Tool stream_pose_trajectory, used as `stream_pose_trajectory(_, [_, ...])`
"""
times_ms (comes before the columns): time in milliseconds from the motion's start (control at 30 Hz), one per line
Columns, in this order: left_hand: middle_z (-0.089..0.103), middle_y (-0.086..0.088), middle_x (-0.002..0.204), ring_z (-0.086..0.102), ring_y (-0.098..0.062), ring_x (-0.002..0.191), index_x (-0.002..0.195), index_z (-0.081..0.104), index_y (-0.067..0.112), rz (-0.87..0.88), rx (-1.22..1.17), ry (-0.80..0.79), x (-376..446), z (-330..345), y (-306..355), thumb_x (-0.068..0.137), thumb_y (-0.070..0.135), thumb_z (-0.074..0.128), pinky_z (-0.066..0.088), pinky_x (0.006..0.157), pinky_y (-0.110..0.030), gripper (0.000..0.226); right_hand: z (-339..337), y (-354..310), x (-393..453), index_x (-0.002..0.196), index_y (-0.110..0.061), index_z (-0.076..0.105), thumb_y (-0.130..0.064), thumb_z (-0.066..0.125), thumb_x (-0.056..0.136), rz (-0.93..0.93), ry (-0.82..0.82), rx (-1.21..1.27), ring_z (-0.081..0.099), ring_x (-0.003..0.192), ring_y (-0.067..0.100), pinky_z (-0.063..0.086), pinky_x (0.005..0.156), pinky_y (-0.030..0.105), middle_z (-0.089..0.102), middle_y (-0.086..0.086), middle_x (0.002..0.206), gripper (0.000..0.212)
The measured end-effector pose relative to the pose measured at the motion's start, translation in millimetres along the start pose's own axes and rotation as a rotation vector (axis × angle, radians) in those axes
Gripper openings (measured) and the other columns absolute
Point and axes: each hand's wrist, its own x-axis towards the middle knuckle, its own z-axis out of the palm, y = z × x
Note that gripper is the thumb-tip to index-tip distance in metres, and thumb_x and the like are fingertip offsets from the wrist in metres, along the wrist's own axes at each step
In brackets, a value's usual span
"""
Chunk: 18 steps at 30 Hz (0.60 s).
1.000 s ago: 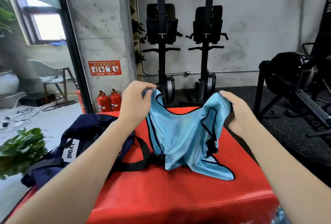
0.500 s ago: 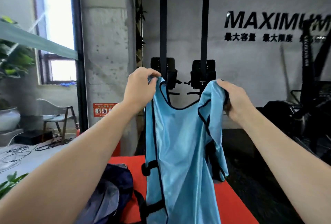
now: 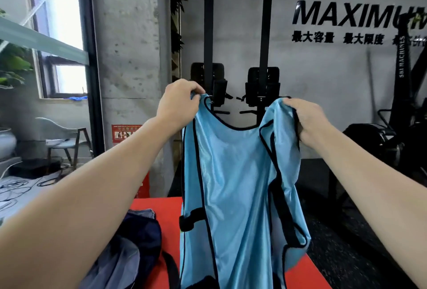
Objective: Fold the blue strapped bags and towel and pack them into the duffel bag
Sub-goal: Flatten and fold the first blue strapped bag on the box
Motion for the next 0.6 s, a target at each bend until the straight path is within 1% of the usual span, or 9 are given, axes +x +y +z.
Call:
stream_pose_trajectory(67, [0.070,0.002,0.108,0.061,-0.014,0.104,0.103,0.076,0.018,-0.041,0.026,-0.074,-8.6,32.9,-21.7,0.094,0.010,0.057,0.041,0.090,-0.020,0.023,-4.1,35.6,23.9,0.090,-0.008,0.071,-0.017,0.075,0.074,0.035,0.007,-0.088,0.069,0.087,0.027,0.058,0.083,0.039,0.072,0.008,0.086,0.019])
stream_pose_trajectory(133, [0.071,-0.001,0.109,0.062,-0.016,0.105,0.102,0.076,0.015,-0.089,0.046,-0.154,-18.8,69.8,-45.6,0.094,0.008,0.056,0.039,0.090,-0.019,0.023,-7.7,76.1,46.8,0.096,-0.014,0.073,-0.015,0.074,0.084,0.079,0.009,-0.148,0.070,0.090,0.026,0.058,0.086,0.040,0.074,0.010,0.098,0.012])
stream_pose_trajectory(200, [0.071,-0.003,0.108,0.062,-0.019,0.106,0.101,0.075,0.014,-0.144,0.060,-0.234,-33.7,104.8,-69.0,0.093,0.007,0.054,0.037,0.089,-0.019,0.024,-10.0,117.7,63.6,0.093,-0.017,0.072,-0.014,0.071,0.089,0.119,0.006,-0.235,0.067,0.091,0.024,0.056,0.087,0.041,0.073,0.013,0.106,0.006])
stream_pose_trajectory(267, [0.070,-0.005,0.110,0.063,-0.020,0.105,0.102,0.074,0.014,-0.199,0.040,-0.317,-50.4,135.0,-86.8,0.090,0.004,0.052,0.038,0.086,-0.018,0.028,-12.4,157.2,74.6,0.087,-0.010,0.071,-0.012,0.070,0.088,0.151,-0.021,-0.337,0.061,0.088,0.023,0.052,0.076,0.036,0.071,0.014,0.099,0.002])
stream_pose_trajectory(333, [0.070,-0.007,0.113,0.064,-0.020,0.098,0.107,0.073,0.013,-0.234,0.016,-0.424,-71.1,162.9,-99.4,0.088,0.001,0.049,0.040,0.080,-0.016,0.033,-17.5,196.7,80.0,0.093,0.002,0.070,-0.010,0.070,0.087,0.166,-0.065,-0.442,0.053,0.080,0.018,0.040,0.064,0.027,0.061,0.008,0.086,0.014])
stream_pose_trajectory(400, [0.070,-0.010,0.113,0.066,-0.023,0.093,0.115,0.071,0.011,-0.221,0.039,-0.539,-95.1,179.9,-102.9,0.088,-0.001,0.050,0.043,0.079,-0.020,0.037,-20.1,221.9,70.4,0.096,-0.002,0.072,-0.012,0.072,0.088,0.156,-0.123,-0.564,0.051,0.067,0.011,0.037,0.054,0.018,0.060,0.002,0.076,0.012])
stream_pose_trajectory(433, [0.069,-0.011,0.113,0.066,-0.026,0.095,0.117,0.070,0.011,-0.221,0.041,-0.585,-109.6,189.1,-105.1,0.087,-0.002,0.051,0.046,0.082,-0.023,0.038,-23.3,238.3,65.0,0.095,-0.007,0.073,-0.015,0.072,0.089,0.159,-0.157,-0.638,0.050,0.063,0.009,0.039,0.055,0.017,0.060,0.000,0.073,0.010])
stream_pose_trajectory(500, [0.069,-0.013,0.112,0.064,-0.027,0.102,0.119,0.070,0.012,-0.249,0.017,-0.664,-143.3,201.9,-105.5,0.087,-0.003,0.054,0.047,0.093,-0.028,0.039,-30.1,271.6,49.3,0.095,-0.011,0.075,-0.021,0.071,0.089,0.183,-0.208,-0.761,0.052,0.065,0.012,0.043,0.066,0.024,0.061,0.000,0.073,0.012])
stream_pose_trajectory(600, [0.070,-0.012,0.113,0.065,-0.027,0.101,0.119,0.071,0.013,-0.268,-0.035,-0.749,-204.1,206.9,-97.9,0.087,-0.002,0.055,0.047,0.093,-0.027,0.039,-41.3,308.2,0.1,0.092,-0.019,0.072,-0.020,0.067,0.092,0.218,-0.265,-0.819,0.055,0.071,0.016,0.048,0.070,0.034,0.064,0.002,0.079,0.006])
